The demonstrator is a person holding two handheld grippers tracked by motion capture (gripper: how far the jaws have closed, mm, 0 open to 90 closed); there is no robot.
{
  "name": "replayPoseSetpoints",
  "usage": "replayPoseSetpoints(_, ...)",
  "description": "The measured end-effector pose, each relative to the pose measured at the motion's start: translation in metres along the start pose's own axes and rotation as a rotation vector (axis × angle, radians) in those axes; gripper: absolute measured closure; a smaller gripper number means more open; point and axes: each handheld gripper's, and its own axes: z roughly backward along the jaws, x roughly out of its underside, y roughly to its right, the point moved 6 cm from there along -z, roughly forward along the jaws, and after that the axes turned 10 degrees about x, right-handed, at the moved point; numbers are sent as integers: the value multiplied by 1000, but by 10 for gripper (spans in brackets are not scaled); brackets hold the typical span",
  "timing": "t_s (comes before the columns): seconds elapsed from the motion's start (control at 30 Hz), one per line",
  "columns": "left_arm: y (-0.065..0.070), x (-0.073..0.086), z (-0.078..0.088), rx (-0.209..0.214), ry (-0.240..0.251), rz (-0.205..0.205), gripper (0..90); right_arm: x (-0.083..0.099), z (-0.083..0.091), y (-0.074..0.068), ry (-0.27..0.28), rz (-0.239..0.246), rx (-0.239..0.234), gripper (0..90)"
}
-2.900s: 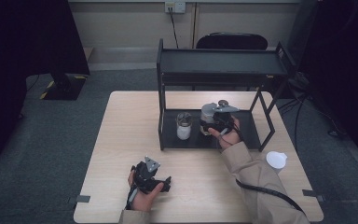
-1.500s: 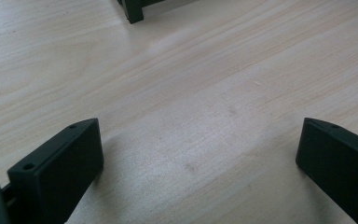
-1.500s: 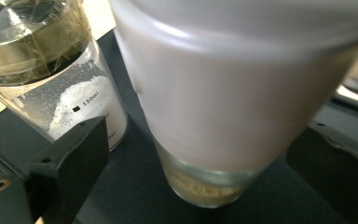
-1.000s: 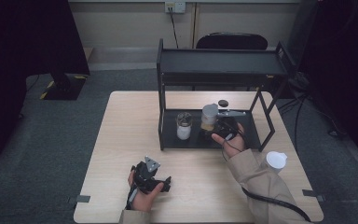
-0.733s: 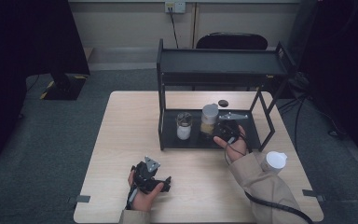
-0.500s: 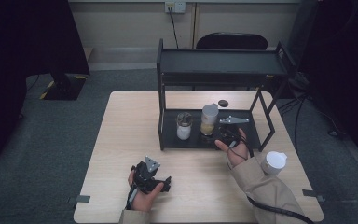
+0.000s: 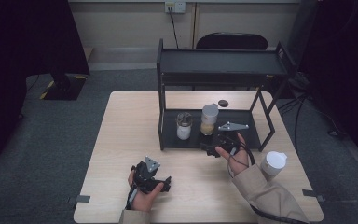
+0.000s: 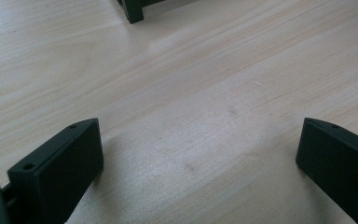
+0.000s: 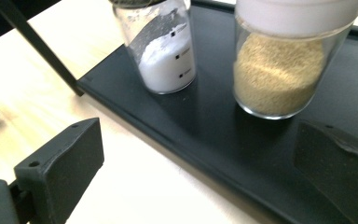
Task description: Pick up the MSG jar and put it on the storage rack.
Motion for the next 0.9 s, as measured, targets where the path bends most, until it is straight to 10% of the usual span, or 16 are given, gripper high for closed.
replayPoseSetpoints(0.9, 0, 0, 0, 0, 0, 0, 0, 35, 31, -5, -28, 99, -134, 11)
